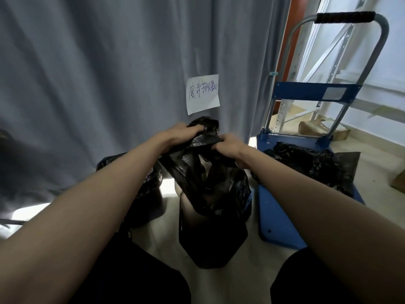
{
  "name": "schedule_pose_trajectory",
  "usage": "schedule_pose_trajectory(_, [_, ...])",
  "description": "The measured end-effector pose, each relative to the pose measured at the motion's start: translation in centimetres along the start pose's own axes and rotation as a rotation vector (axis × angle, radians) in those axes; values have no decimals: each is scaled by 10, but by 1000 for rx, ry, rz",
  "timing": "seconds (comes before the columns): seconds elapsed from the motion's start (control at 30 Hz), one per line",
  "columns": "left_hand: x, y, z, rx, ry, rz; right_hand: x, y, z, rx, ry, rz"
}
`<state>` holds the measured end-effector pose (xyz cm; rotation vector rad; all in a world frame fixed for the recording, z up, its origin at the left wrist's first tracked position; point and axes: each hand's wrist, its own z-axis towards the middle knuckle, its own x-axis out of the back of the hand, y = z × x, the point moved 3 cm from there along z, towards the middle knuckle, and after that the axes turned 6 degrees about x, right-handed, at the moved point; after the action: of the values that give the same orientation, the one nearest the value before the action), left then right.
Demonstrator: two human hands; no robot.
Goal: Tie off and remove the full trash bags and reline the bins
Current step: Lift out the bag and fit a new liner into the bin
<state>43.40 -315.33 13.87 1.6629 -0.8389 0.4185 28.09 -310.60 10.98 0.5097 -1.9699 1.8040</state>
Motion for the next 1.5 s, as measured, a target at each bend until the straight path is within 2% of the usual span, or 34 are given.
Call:
schedule_pose_trajectory(0.07, [2,7,-7,-56,67,18,3,-3,-3,-45,33,75])
schedule_pose_trajectory(0.13, [4,13,-14,-80,51,-24,4,-6,-8,-102,12,84])
schedule_pose_trajectory(0.3, [-6,6,-24,-139,-253,190,3,-9,-11,-137,-48,118])
schedule_pose_trajectory(0.37, [-8,-1,-19,-174,-286,206,0,-2,-13,-120,-51,22])
schedule_pose_trajectory(0.53, [-15,-24,1,-137,-239,345,-13,24,-13,-106,-116,-302])
schedule_pose_trajectory(0.7, [-33,-42,18,-173,-103,640,-16,32,-9,-37,-46,-380])
schedule_pose_trajectory(0.83, [-32,-40,26,-255,39,687,-14,36,-4,14,-15,-479])
schedule_pose_trajectory(0.9, [-33,-41,27,-267,49,696,-16,41,-5,12,-73,-567])
schedule_pose_trajectory(1.0, [-43,-52,26,-273,-67,774,-21,50,-9,-36,-231,-702])
schedule_pose_trajectory(1.07, [-51,-58,25,-344,-123,833,-25,55,-13,-63,-339,-746])
schedule_pose_trajectory(1.23, [-56,-50,18,-474,-118,833,-29,58,-28,-119,-585,-649])
schedule_pose_trajectory(1.33, [-66,-53,13,-444,-203,909,-31,62,-34,-148,-651,-597])
schedule_pose_trajectory(1.5, [-100,-70,11,-311,-340,1022,-55,82,-45,-299,-821,-499])
